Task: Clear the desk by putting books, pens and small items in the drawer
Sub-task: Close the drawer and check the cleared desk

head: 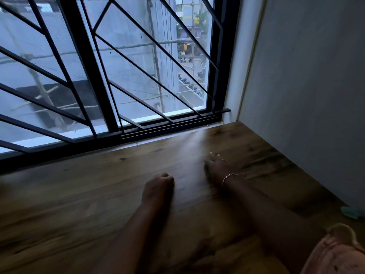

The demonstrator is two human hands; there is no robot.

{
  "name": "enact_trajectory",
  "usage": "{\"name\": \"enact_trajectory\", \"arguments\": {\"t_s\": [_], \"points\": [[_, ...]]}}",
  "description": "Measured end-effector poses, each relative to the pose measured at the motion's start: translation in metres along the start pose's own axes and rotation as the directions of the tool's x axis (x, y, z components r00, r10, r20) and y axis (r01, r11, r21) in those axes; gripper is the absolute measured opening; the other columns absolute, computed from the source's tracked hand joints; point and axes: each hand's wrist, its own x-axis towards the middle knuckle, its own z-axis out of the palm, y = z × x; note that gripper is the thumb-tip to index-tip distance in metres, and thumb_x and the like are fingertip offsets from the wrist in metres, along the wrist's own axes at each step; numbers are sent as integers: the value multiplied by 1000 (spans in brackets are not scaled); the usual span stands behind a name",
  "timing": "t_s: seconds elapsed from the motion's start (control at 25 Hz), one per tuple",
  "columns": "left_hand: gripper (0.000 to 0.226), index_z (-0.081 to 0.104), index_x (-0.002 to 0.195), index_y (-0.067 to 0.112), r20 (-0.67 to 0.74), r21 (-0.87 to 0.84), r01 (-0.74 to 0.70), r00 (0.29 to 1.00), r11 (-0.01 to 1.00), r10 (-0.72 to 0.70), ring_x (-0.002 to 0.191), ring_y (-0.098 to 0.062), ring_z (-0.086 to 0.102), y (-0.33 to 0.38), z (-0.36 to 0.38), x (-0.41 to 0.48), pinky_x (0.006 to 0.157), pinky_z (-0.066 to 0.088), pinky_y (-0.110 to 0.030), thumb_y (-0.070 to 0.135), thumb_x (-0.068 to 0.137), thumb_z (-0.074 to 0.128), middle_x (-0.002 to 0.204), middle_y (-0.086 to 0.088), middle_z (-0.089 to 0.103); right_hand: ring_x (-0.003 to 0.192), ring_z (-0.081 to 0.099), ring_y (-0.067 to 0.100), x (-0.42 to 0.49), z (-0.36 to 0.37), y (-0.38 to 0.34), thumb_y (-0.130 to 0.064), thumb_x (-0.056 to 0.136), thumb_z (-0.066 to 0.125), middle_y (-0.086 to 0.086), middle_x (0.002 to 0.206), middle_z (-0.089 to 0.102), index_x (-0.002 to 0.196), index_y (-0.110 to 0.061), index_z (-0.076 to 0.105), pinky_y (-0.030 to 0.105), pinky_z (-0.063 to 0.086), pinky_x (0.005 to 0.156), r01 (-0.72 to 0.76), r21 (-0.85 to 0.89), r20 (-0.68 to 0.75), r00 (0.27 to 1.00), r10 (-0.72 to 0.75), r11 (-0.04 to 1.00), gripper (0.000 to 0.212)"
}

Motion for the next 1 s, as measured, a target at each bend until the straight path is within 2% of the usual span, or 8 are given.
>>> {"name": "enact_trajectory", "arguments": {"t_s": [0.12, 0.32, 0.44, 0.52, 0.68, 0.8, 0.88, 1.0], "points": [[15, 62, 87, 12, -10, 61, -23, 1000, 998, 23, 86, -30, 61, 6, -3, 0, 67, 40, -36, 16, 89, 48, 94, -10, 64, 123, 46, 31, 1, -2, 2, -8, 88, 43, 11, 139, 43, 117, -6, 57, 34, 39, 95, -37, 3, -26, 999, 37, 999, 32], [15, 65, 92, 13, -55, -17, 20, 998, 1000, -21, 90, -28, 62, 14, -1, -5, 69, 43, -33, 11, 84, 53, 97, -8, 66, 106, 57, 33, -5, -4, 12, -8, 86, 45, 14, 119, 59, 101, -4, 64, 36, 43, 82, -6, 66, -98, 995, 12, 998, 24], [23, 69, 95, 16, -157, -194, 31, 986, 981, -63, 86, -23, 66, 38, 4, -6, 65, 43, -26, 4, 81, 56, 94, -4, 71, 105, 59, 29, -20, -13, 30, -7, 86, 50, 12, 115, 64, 100, -4, 67, 30, 37, 80, -7, 154, -170, 985, 34, 988, 22], [26, 71, 94, 17, -187, -355, 40, 976, 934, -112, 81, -18, 66, 63, 8, -2, 65, 47, -27, -1, 81, 56, 90, -4, 71, 102, 61, 32, -35, -18, 48, -5, 83, 54, 15, 110, 67, 99, -3, 69, 33, 42, 81, -5, 201, -226, 973, 51, 980, 22], [26, 68, 93, 18, -47, -662, 85, 987, 744, -154, 68, -14, 57, 130, 18, 4, 64, 57, -37, -3, 89, 53, 82, -7, 62, 89, 62, 37, -77, -27, 92, 3, 72, 58, 15, 94, 69, 88, -9, 70, 39, 49, 77, 26, 297, -263, 963, 56, 955, 23], [31, 65, 90, 18, 30, -679, 98, 994, 728, -106, 77, -17, 58, 190, 29, 2, 60, 56, -40, -6, 91, 46, 95, -13, 56, 90, 61, 34, -117, -36, 134, 2, 73, 57, 13, 96, 67, 90, -12, 69, 38, 49, 78, 18, 303, -272, 960, 68, 953, 26], [35, 65, 91, 17, 46, -649, 67, 998, 758, -49, 86, -22, 58, 227, 34, 0, 68, 54, -43, -10, 90, 42, 104, -13, 53, 97, 61, 33, -139, -45, 159, 1, 77, 54, 13, 106, 67, 103, -14, 68, 36, 48, 82, -20, 286, -277, 955, 102, 958, 34], [34, 65, 107, 10, 59, -495, -26, 996, 869, 63, 102, -30, 55, 280, 48, 2, 84, 45, -31, -9, 89, 43, 117, -15, 54, 103, 59, 33, -171, -56, 202, 3, 78, 51, 13, 112, 63, 109, -13, 65, 35, 47, 84, -72, 299, -258, 954, 153, 951, 38]]}}
